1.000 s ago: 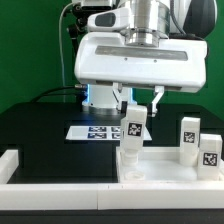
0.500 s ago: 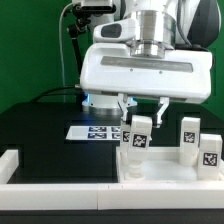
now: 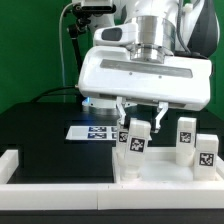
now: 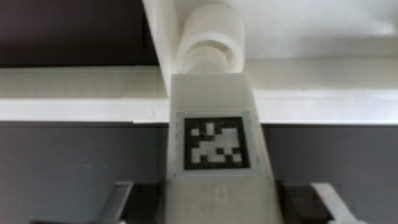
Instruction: Assemble square table
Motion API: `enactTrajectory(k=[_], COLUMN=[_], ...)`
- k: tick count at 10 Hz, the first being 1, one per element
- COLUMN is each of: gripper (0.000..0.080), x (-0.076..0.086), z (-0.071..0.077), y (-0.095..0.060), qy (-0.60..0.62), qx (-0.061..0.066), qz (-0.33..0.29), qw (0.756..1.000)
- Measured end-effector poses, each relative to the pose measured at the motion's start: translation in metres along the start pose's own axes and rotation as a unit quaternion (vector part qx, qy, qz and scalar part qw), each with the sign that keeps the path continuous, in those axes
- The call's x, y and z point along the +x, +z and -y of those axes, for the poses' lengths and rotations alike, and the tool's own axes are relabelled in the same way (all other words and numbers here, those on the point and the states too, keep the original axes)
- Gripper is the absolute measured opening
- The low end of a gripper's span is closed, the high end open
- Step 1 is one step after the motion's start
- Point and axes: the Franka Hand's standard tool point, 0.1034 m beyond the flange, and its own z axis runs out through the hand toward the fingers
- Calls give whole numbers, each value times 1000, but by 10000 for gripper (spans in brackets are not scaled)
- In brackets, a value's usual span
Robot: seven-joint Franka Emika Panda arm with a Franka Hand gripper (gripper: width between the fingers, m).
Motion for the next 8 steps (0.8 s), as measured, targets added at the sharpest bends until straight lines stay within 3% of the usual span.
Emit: enactTrajectory(k=[5,7,8], gripper=[291,538,538], x=[-6,-6,-6], z=[-3,-2,-2], y=[4,4,4], qy=[-1,-2,-2], qx=[-4,-3,-3], qz=[4,4,4], qw=[1000,1000,1000])
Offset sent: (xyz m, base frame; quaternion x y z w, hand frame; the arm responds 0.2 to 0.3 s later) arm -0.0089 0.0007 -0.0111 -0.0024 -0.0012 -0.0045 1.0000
